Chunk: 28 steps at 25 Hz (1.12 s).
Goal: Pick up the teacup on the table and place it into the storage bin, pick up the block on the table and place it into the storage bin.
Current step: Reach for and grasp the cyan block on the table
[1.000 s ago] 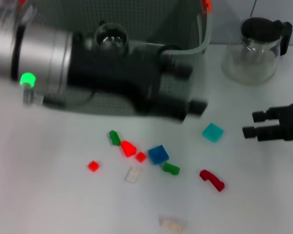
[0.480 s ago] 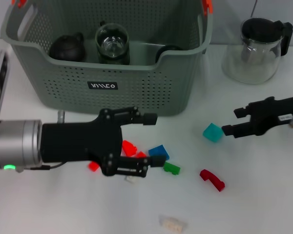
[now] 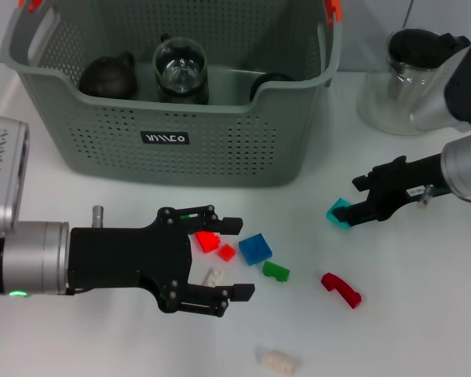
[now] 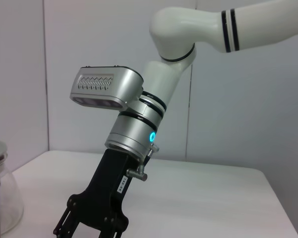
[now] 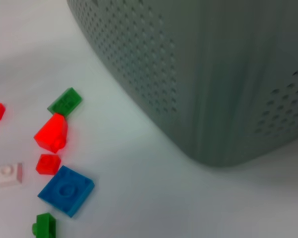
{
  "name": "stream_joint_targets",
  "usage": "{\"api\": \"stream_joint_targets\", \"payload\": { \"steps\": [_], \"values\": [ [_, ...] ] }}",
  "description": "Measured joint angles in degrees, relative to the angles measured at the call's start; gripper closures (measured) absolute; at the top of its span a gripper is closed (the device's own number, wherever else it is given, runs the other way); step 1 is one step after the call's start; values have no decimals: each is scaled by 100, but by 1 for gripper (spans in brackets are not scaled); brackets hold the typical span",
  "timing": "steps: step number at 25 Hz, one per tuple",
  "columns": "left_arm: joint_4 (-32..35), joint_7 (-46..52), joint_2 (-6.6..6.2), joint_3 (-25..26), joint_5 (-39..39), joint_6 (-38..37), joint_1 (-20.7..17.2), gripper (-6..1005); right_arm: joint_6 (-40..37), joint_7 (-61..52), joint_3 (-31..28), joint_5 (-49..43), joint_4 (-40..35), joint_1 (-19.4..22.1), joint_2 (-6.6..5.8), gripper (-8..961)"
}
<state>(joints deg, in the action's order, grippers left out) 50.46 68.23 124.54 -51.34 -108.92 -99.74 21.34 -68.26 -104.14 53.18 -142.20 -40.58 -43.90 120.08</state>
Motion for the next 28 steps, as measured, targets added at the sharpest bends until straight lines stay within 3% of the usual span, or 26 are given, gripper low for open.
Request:
{"api": "stream_joint_targets", "payload": {
  "steps": [23, 28],
  "values": [
    [-107, -18, -18, 35, -8, 193, 37, 152, 669, -1121, 1348, -20, 200, -139, 14, 222],
    [-115, -20, -18, 129, 6, 158, 37, 151, 633, -1237, 1436, -42, 157, -157, 4, 303]
  ]
}}
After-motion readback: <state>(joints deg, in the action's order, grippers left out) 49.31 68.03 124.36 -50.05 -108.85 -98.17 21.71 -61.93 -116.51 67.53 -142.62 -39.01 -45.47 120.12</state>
